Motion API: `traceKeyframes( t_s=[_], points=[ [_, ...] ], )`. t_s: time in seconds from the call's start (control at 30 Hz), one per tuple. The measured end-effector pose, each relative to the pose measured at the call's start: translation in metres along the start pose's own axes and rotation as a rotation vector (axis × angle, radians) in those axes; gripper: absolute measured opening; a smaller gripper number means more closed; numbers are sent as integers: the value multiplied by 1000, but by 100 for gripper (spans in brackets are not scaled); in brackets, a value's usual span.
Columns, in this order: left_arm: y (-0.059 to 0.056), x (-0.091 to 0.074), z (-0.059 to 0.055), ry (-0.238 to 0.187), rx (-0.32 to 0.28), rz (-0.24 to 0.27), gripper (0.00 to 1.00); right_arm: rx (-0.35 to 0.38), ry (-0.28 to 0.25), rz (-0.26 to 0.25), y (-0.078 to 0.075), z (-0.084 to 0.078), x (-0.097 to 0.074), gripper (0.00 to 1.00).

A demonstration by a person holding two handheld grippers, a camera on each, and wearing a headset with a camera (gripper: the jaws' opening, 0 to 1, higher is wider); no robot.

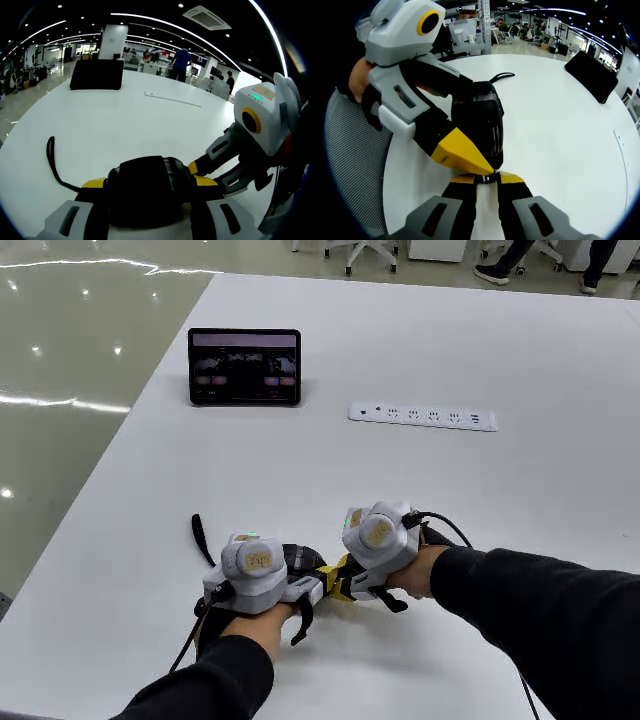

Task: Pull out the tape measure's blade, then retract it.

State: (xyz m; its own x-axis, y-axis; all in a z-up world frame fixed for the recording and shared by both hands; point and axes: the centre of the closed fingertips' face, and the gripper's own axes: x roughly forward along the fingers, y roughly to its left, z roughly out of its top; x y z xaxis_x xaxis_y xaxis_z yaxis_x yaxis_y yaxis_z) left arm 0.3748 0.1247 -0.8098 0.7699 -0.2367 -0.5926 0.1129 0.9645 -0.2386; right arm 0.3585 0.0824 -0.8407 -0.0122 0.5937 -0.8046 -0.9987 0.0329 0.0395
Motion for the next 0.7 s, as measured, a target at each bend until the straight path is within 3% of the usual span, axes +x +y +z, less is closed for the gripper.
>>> traceKeyframes(
  t_s=[0.2, 0.4, 0.43, 0.5, 0.63, 0.7],
  points=[
    [-1, -1, 1, -13, 9, 6, 63, -38, 5, -30, 2, 0, 0, 12],
    [-3, -3, -1, 12, 50, -59, 61, -19, 15, -48, 0, -1, 0, 12],
    [-3, -2, 0, 12, 64, -68, 61, -17, 13, -53, 0, -1, 0, 12],
    [-2, -2, 9, -36, 188, -84, 63, -12, 9, -64, 0, -2, -1, 13],
    [2, -6, 9, 3, 128, -134, 67, -8, -15, -97, -2, -4, -9, 22],
    [6, -10, 11, -4, 155, -164, 70, -1, -39, -124, -3, -5, -17, 25]
  ],
)
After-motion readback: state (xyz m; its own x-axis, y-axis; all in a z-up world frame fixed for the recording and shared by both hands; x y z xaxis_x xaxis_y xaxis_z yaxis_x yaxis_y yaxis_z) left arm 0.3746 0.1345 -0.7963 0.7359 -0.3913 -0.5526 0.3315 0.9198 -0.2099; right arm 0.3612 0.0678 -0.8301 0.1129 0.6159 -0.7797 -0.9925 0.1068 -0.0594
